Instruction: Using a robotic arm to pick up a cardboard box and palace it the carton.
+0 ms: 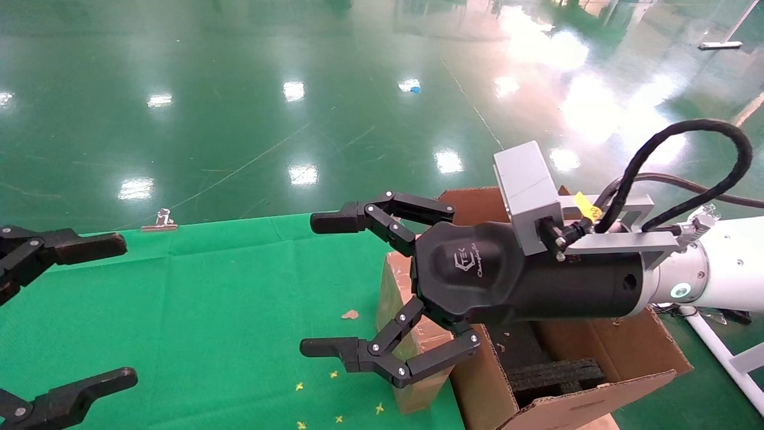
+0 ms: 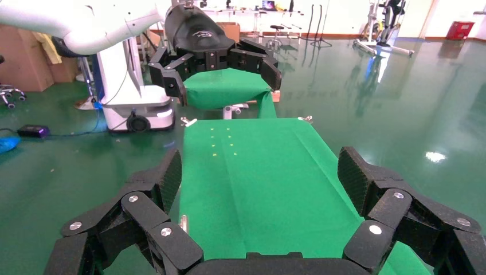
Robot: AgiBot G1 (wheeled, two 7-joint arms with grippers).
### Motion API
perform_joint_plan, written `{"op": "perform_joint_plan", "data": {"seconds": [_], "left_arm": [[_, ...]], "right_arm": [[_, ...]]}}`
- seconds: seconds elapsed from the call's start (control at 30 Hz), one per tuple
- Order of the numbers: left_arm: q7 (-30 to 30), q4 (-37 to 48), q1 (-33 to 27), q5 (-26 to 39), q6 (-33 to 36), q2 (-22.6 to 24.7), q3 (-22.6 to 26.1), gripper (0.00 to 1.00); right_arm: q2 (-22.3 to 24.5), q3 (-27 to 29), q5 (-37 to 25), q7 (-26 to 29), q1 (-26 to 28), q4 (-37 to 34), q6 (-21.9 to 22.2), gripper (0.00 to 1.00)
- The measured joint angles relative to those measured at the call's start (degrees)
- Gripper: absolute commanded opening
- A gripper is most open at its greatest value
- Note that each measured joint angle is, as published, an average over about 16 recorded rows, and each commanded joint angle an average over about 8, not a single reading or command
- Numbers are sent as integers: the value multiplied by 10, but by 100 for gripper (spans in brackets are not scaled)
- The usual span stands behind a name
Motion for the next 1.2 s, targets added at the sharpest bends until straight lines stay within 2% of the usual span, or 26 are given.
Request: {"op": "perform_joint_plan", "data": {"seconds": [0.53, 0.77, 1.0, 1.2], "left_arm": [[0, 0, 0, 0, 0, 0, 0, 100], [0, 0, 0, 0, 0, 0, 0, 100], [0, 0, 0, 0, 0, 0, 0, 100], [0, 1, 0, 0, 0, 0, 1, 100]], "right_arm": [[0, -1, -1, 0, 0, 1, 0, 100], [-2, -15, -29, 5, 6, 12, 0, 100], [-23, -66, -117, 25, 48, 28, -11, 100], [-65, -149, -240, 64, 127, 38, -28, 100]]}}
